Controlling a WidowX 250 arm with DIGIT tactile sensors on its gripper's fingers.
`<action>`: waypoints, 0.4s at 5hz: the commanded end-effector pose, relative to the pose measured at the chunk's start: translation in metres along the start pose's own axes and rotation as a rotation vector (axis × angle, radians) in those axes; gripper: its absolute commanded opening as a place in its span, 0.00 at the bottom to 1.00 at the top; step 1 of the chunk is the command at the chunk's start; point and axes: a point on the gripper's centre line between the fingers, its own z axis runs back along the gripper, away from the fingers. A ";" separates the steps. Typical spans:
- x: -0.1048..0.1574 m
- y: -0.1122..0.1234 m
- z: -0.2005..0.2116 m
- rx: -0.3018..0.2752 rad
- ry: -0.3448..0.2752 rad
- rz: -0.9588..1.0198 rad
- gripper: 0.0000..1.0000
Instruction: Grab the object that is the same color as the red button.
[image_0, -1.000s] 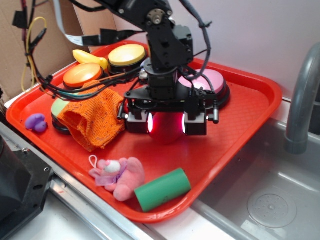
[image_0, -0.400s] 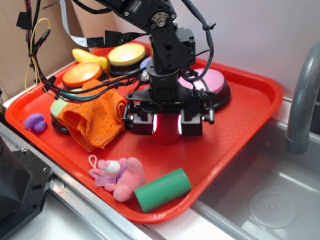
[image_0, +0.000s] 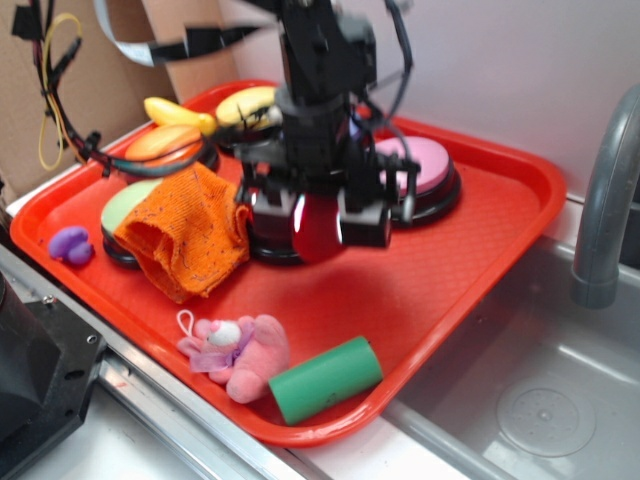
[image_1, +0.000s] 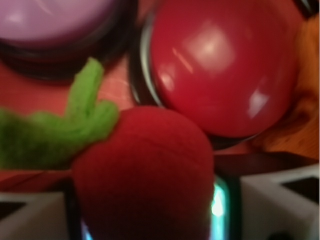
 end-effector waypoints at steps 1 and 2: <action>0.006 0.023 0.080 0.067 -0.046 -0.378 0.00; 0.005 0.048 0.102 0.034 -0.106 -0.426 0.00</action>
